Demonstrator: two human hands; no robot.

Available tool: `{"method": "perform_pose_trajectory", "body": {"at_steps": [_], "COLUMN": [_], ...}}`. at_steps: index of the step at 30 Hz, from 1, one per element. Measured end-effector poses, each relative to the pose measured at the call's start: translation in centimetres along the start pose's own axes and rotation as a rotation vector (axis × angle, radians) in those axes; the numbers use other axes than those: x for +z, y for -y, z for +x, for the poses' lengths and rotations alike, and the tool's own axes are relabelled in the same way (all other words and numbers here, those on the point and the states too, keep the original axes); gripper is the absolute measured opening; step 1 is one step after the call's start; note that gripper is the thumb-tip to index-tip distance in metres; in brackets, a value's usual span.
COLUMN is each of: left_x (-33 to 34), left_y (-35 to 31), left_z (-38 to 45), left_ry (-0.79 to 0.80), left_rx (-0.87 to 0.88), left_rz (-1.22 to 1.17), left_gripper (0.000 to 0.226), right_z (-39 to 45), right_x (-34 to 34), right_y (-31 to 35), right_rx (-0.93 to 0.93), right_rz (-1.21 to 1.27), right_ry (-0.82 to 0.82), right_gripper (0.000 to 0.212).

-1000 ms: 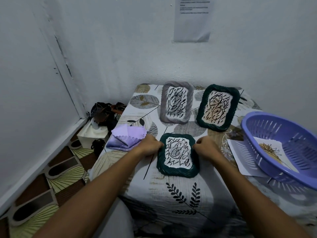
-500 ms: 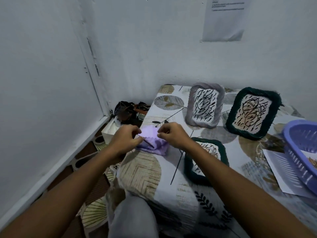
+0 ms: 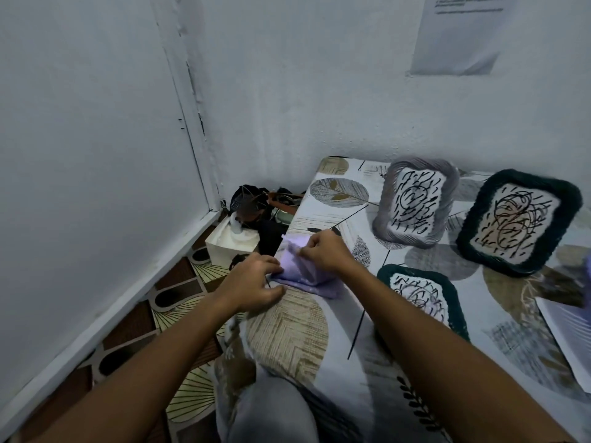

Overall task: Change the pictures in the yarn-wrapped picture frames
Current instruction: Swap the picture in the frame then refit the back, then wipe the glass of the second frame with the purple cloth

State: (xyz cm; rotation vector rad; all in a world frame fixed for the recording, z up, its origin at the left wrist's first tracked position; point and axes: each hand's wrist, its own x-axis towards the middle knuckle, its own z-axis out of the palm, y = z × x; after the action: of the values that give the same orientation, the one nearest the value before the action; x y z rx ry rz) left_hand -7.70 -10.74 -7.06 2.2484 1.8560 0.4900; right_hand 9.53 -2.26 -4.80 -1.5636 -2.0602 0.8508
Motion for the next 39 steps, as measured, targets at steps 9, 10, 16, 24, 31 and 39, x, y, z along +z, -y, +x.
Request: {"method": "perform_pose_trajectory", "body": {"at_steps": [9, 10, 16, 24, 31, 39], "left_x": [0.3, 0.3, -0.1, -0.3, 0.1, 1.5], "left_y": [-0.1, -0.1, -0.3, 0.2, -0.7, -1.4], "left_z": [0.3, 0.3, 0.2, 0.6, 1.8, 4.3], "left_ry": [-0.046, -0.043, -0.005, 0.033, -0.090, -0.149], "left_rx": [-0.012, -0.013, -0.018, -0.052, -0.251, -0.476], "left_rz": [-0.004, 0.000, -0.009, -0.121, -0.293, -0.322], "left_gripper": [0.050, 0.049, 0.052, 0.032, 0.030, 0.034], "right_z": [-1.6, -1.7, -2.4, -1.8, 2.0, 4.1], "right_x": [-2.7, -2.7, -2.5, -0.9, -0.9, 0.1], "right_y": [-3.9, -4.1, -3.6, -2.0, -2.1, -2.3], "right_rx": [0.266, 0.278, 0.181, -0.296, -0.197, -0.076], "right_rz": [0.064, 0.045, -0.131, -0.237, -0.198, -0.244], "right_ry": [-0.020, -0.008, -0.159, 0.040, -0.013, 0.004], "right_gripper": [0.019, 0.019, 0.009, 0.022, 0.039, 0.050]}}
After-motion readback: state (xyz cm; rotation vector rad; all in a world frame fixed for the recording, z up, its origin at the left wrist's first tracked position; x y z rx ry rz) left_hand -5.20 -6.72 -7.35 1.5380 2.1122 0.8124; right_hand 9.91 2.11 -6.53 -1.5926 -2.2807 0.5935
